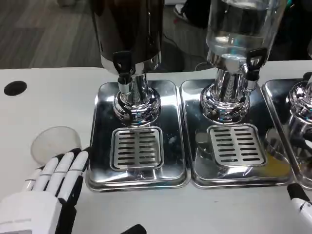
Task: Grasp the cup under the faucet to collect the drink, then remove the cup.
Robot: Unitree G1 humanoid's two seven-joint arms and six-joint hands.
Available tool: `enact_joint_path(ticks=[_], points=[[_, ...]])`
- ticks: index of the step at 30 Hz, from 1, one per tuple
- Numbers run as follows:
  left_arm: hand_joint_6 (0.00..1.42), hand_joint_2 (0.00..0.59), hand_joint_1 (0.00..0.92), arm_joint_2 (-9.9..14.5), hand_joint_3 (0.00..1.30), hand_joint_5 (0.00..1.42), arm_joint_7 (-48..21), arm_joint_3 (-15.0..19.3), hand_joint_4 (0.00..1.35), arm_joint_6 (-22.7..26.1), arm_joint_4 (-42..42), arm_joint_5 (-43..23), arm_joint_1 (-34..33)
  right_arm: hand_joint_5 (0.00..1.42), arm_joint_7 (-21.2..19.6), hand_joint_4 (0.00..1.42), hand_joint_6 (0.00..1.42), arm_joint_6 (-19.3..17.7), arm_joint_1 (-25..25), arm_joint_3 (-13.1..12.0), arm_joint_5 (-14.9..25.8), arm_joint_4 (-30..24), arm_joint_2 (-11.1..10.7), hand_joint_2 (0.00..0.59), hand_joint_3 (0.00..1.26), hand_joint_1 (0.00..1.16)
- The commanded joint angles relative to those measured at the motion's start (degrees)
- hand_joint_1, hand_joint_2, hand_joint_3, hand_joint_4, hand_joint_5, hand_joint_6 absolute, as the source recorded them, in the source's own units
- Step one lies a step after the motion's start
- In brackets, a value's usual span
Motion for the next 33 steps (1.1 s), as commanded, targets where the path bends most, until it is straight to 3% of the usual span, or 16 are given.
enact_joint_path(ticks=[1,13,20,26,33], points=[[0.15,0.06,0.0,0.2,0.11,0.1,0.7,0.5,0.0,-0.6,0.5,-0.1,0.1,0.0,0.2,0.06,0.0,0.2,-0.1,0.2,-0.4,-0.7,0.0,0.376,0.18,0.47],[0.15,0.063,0.0,0.3,0.11,0.1,0.5,0.9,0.0,-0.8,1.4,-0.8,-0.5,0.0,-0.1,0.06,0.0,0.6,0.1,1.1,-1.3,-1.2,0.5,0.379,0.18,0.46],[0.15,0.062,0.0,0.2,0.11,0.1,-1.2,1.8,0.0,0.6,1.6,-1.8,-2.6,0.0,0.0,0.07,0.0,0.5,0.4,0.3,-0.5,-1.0,0.2,0.379,0.18,0.46],[0.22,0.047,0.0,0.1,0.08,0.13,-3.8,6.1,0.0,4.8,2.2,-4.6,-6.7,0.0,0.1,0.07,0.0,0.0,0.7,0.2,-0.2,-0.1,0.0,0.379,0.19,0.46],[0.37,0.04,0.0,1.8,0.07,0.22,-8.7,13.9,0.01,14.0,6.5,-10.2,-16.8,0.0,0.3,0.07,0.0,-0.8,1.5,-0.1,0.6,0.6,-0.5,0.379,0.2,0.45]])
